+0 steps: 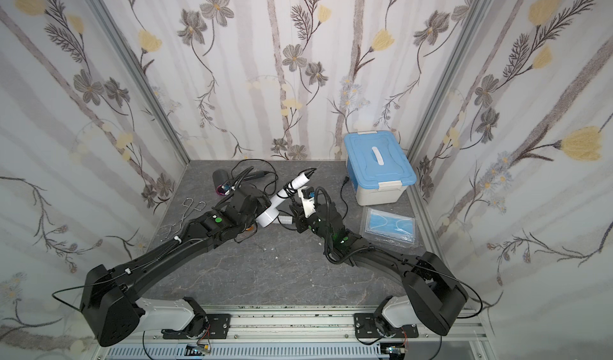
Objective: Wrap the cord around the hair dryer
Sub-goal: Place the hair dryer at the center of the board.
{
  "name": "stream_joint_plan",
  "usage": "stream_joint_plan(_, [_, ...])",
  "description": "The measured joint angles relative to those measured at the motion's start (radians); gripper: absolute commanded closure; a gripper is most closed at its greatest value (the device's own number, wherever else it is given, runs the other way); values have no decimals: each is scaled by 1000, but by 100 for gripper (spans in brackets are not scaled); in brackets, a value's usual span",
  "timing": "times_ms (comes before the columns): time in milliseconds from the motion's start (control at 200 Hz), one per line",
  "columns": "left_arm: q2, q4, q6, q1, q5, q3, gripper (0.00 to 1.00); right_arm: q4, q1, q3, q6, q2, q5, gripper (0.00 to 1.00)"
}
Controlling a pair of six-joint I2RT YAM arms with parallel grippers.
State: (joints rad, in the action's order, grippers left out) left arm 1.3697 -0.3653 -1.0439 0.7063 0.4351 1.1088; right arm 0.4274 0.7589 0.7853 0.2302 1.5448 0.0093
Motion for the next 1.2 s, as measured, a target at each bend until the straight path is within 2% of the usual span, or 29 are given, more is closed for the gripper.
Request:
stream_joint_plan(120, [90, -56, 68, 11, 10, 57, 100, -265, 0, 75, -8, 8, 36, 100])
stream_joint_plan(235, [188, -127, 150, 29, -20, 110, 100, -459, 0, 84, 11, 11, 18, 100])
stream_joint_plan(470, [366, -243, 285, 69, -138, 247, 100, -672, 0, 44, 110, -43, -75, 100])
stream_joint_plan(600, [435, -291, 328, 96, -177, 301, 100, -724, -8, 6, 164, -64, -130, 100])
stream_joint_plan(764, [471, -331, 338, 117, -208, 300, 100, -711, -18, -72, 224, -64, -225, 100])
stream_joint_plan(1044, [538, -356, 336, 138, -245, 304, 100, -718, -35, -81, 276, 22, -335, 100])
stream_joint_plan(1199, [558, -352, 334, 145, -255, 305, 87, -746, -59, -72, 287, 48, -377, 100])
